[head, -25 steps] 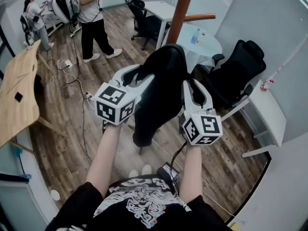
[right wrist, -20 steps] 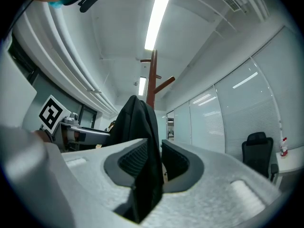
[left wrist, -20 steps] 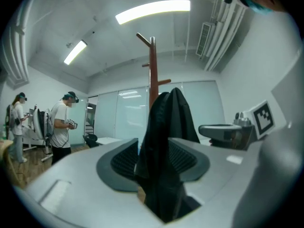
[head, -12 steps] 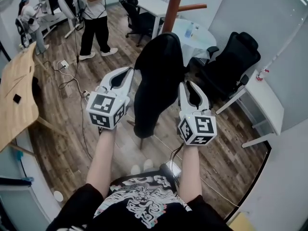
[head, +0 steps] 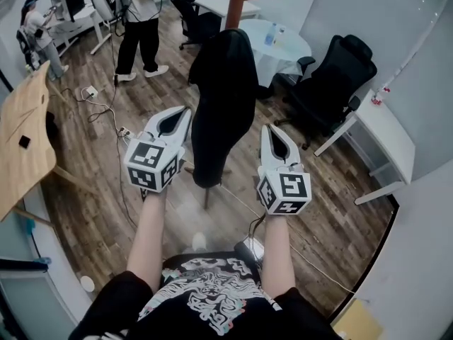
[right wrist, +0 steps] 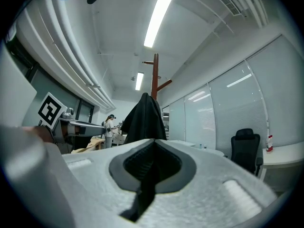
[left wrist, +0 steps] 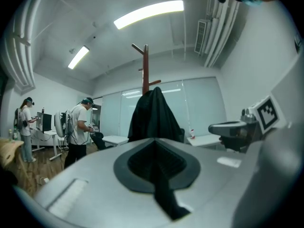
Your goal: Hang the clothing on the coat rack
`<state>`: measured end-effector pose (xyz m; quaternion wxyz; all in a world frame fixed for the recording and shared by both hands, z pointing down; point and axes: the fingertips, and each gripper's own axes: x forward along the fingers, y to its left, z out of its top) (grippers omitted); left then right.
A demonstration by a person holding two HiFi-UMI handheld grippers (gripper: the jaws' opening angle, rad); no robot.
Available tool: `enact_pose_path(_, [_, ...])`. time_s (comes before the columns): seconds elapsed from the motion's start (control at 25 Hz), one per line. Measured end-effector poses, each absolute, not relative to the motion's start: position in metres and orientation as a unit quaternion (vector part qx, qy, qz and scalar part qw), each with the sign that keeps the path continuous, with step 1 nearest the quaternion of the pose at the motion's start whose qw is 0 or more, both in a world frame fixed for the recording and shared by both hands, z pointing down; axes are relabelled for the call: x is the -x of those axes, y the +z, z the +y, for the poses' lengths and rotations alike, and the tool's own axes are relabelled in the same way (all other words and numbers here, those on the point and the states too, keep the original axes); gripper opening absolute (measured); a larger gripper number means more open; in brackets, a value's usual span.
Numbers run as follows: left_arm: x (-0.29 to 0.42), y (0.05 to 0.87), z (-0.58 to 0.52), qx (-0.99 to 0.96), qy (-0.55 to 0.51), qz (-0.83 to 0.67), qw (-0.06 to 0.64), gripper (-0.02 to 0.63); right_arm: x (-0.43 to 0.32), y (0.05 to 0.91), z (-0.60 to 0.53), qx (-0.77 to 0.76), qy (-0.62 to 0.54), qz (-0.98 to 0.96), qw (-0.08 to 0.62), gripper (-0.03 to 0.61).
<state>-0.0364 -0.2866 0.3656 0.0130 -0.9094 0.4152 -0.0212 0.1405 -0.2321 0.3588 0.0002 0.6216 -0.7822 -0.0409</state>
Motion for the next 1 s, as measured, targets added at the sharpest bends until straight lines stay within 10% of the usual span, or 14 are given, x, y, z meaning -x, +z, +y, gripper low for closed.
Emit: enact_pose_path(1.0, [0.032,0.386,-0.078,0.890,-0.036,0.452,0.053,-0.011,-0.109,0.400,-0.038,-0.608,-0.033,-0.793,0.012,-0.002])
